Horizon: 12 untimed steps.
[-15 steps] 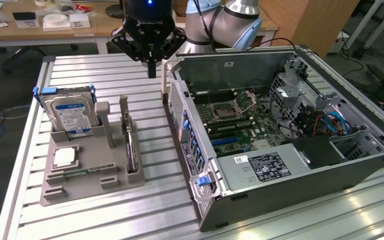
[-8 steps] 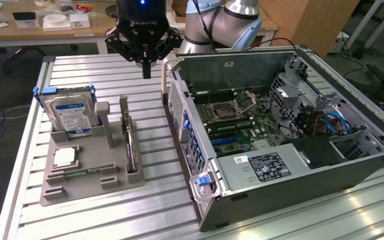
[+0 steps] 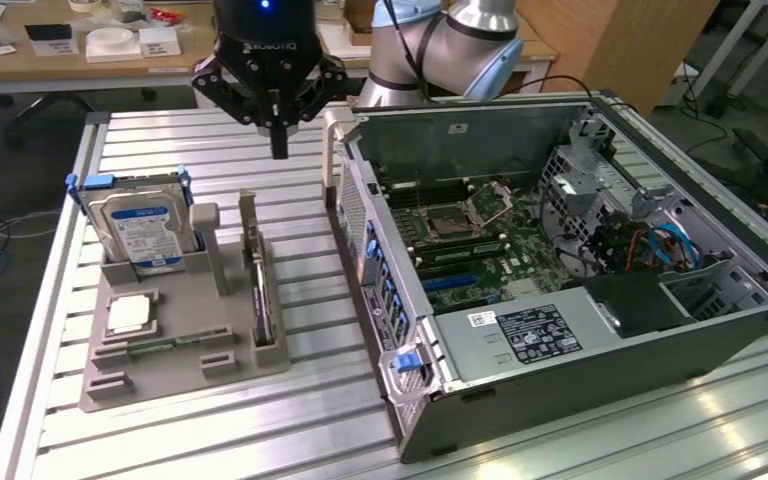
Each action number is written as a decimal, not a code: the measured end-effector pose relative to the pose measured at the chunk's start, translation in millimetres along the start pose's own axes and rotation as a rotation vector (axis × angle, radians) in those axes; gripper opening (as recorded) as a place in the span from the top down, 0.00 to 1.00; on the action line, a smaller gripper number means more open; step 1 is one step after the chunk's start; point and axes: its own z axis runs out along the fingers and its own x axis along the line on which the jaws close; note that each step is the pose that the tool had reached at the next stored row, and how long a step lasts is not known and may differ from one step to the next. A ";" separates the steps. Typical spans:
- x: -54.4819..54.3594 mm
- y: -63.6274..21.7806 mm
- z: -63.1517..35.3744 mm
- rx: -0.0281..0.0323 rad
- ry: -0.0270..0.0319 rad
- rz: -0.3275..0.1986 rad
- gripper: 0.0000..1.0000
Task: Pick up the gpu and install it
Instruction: 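Reach for the gpu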
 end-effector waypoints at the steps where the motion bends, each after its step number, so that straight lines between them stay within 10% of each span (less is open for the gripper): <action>1: 1.6 -0.6 -0.1 0.0000 0.0001 0.000 0.89; 12: 19.9 -11.0 -0.9 0.0000 0.0000 0.000 0.89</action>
